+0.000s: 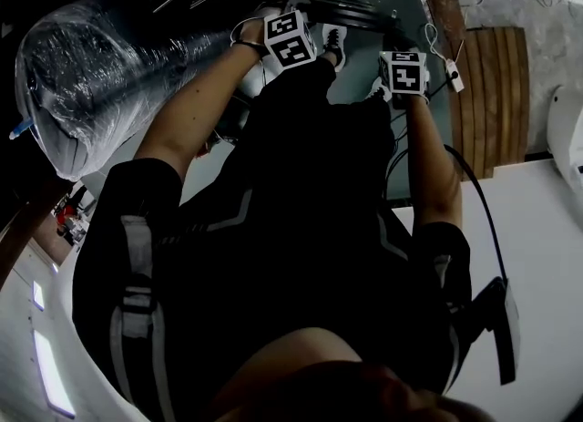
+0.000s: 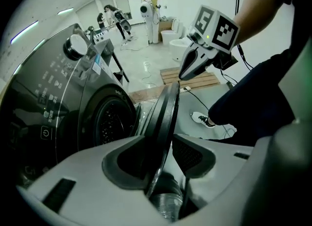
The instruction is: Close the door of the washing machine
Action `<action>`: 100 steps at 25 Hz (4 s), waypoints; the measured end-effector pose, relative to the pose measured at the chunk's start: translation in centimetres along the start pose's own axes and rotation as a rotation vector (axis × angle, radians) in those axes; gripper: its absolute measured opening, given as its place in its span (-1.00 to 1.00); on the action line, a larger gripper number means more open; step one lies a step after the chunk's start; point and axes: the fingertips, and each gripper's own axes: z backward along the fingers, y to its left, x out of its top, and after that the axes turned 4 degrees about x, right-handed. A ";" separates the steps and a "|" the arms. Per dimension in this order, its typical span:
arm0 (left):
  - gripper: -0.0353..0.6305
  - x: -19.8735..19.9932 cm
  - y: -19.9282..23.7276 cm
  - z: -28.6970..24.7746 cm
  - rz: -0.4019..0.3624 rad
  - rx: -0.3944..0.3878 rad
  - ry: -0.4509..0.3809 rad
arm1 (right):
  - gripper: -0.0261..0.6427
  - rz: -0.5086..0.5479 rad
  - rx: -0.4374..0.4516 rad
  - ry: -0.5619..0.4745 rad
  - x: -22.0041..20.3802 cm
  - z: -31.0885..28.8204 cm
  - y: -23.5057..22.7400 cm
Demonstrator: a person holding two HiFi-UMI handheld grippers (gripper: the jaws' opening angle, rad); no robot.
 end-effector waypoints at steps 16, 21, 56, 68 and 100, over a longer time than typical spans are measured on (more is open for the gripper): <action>-0.42 1.1 5.2 -0.4 0.112 0.064 -0.066 | -0.88 -0.059 -0.039 -0.058 6.3 -5.4 -1.8; -0.45 1.3 6.6 -0.5 0.170 0.067 -0.070 | -0.88 -0.065 -0.051 -0.089 8.6 -6.3 -2.9; -0.53 0.7 12.3 0.2 0.340 0.237 -0.085 | -0.89 0.035 0.042 -0.134 17.2 -10.4 -3.8; -0.53 0.5 12.1 1.0 0.431 0.246 -0.124 | -0.90 0.099 0.060 -0.124 18.0 -10.5 -4.0; -0.79 0.3 4.6 25.3 0.930 0.626 -0.447 | -0.91 0.365 0.085 -0.414 21.8 21.0 3.2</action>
